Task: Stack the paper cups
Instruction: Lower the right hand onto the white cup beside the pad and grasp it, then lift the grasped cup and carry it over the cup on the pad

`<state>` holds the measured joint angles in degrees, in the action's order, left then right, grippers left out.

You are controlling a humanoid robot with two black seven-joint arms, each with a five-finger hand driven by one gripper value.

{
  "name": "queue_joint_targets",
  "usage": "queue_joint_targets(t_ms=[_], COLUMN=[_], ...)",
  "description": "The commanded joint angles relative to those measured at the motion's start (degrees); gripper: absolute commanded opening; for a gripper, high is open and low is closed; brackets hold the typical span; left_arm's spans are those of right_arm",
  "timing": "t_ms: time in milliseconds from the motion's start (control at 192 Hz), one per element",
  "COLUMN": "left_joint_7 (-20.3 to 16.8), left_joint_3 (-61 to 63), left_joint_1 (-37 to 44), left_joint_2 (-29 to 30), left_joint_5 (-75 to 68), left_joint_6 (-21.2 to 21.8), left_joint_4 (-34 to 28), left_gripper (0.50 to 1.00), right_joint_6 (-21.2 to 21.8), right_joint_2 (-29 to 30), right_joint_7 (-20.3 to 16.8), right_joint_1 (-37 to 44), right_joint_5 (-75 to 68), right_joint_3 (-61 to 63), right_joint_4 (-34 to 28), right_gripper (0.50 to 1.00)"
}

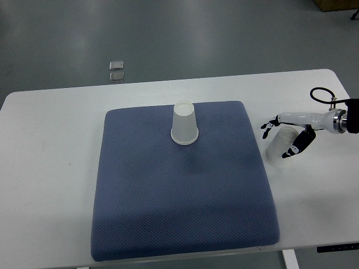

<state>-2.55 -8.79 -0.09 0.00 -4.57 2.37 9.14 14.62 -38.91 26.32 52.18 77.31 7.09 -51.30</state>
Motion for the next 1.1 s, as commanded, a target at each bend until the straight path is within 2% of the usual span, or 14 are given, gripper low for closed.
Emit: queue_joint_targets(t_ms=[0, 327, 603, 712, 769, 962, 1029, 1097], left_joint_7=[0.0, 0.0, 0.0, 0.0, 0.0, 0.0, 0.0, 0.0], left_joint_3=[0.0, 0.0, 0.0, 0.0, 0.0, 0.0, 0.0, 0.0], left_joint_1=[0.0, 0.0, 0.0, 0.0, 0.0, 0.0, 0.0, 0.0], left_joint_2=[0.0, 0.0, 0.0, 0.0, 0.0, 0.0, 0.0, 0.0], left_joint_5=[0.0, 0.0, 0.0, 0.0, 0.0, 0.0, 0.0, 0.0], left_joint_6=[0.0, 0.0, 0.0, 0.0, 0.0, 0.0, 0.0, 0.0], left_joint_4=[0.0, 0.0, 0.0, 0.0, 0.0, 0.0, 0.0, 0.0], left_gripper=[1.0, 1.0, 1.0, 1.0, 1.0, 1.0, 1.0, 1.0], right_joint_6=[-1.7, -4.25, -4.25, -4.33, -4.42, -4.42, -4.33, -4.25], right_joint_2=[0.15, 0.77, 1.03, 1.12, 1.47, 2.7, 3.05, 3.14], right_joint_7=[0.04, 0.13, 0.4, 0.48, 0.48, 0.48, 0.57, 0.57], right_joint_1=[0.03, 0.03, 0.2, 0.2, 0.12, 0.2, 0.29, 0.38], right_joint_5=[0.12, 0.21, 0.21, 0.21, 0.21, 0.21, 0.3, 0.3], right_joint_3=[-1.81, -2.61, -3.75, -4.36, -4.45, -4.45, -4.54, -4.71], right_joint_4=[0.58, 1.9, 2.08, 2.16, 2.16, 3.83, 4.1, 4.19], right_gripper=[0.911, 0.909, 0.893, 0.834, 0.827, 0.754, 0.693, 0.666])
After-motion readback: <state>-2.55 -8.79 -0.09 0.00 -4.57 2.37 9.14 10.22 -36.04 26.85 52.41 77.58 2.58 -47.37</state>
